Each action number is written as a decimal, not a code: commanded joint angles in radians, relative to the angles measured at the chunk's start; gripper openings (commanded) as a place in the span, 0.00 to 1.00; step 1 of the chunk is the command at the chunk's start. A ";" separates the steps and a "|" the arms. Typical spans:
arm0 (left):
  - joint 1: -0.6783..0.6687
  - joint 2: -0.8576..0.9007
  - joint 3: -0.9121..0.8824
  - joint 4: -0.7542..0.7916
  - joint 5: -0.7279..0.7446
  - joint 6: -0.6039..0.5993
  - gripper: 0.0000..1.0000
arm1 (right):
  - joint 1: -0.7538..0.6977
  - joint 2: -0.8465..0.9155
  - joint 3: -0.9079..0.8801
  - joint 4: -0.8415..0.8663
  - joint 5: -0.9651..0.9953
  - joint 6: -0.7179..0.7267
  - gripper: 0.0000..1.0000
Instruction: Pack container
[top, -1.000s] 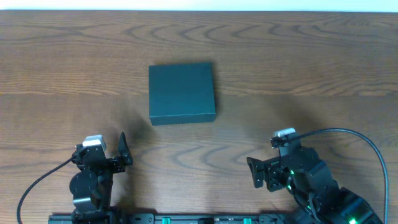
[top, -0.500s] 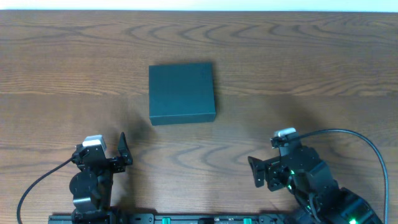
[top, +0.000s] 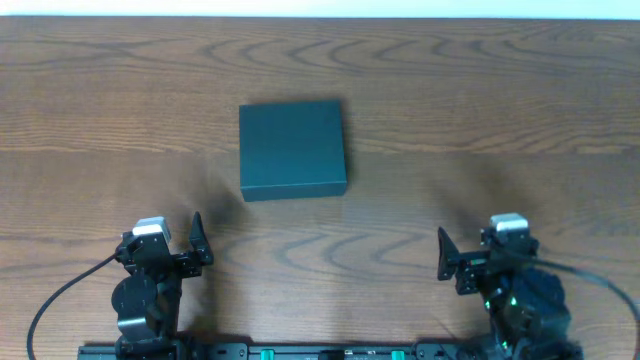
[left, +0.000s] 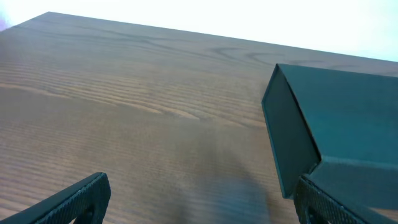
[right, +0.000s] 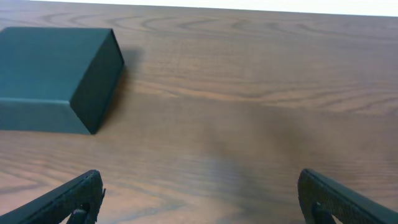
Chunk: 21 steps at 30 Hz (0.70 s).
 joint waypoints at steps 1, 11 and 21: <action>0.006 -0.006 -0.024 -0.003 0.000 -0.003 0.95 | -0.014 -0.097 -0.076 0.003 -0.009 -0.022 0.99; 0.006 -0.006 -0.024 -0.003 0.000 -0.003 0.95 | -0.015 -0.172 -0.224 0.002 -0.013 0.000 0.99; 0.006 -0.006 -0.024 -0.003 0.000 -0.003 0.95 | -0.014 -0.172 -0.258 0.002 -0.016 0.061 0.99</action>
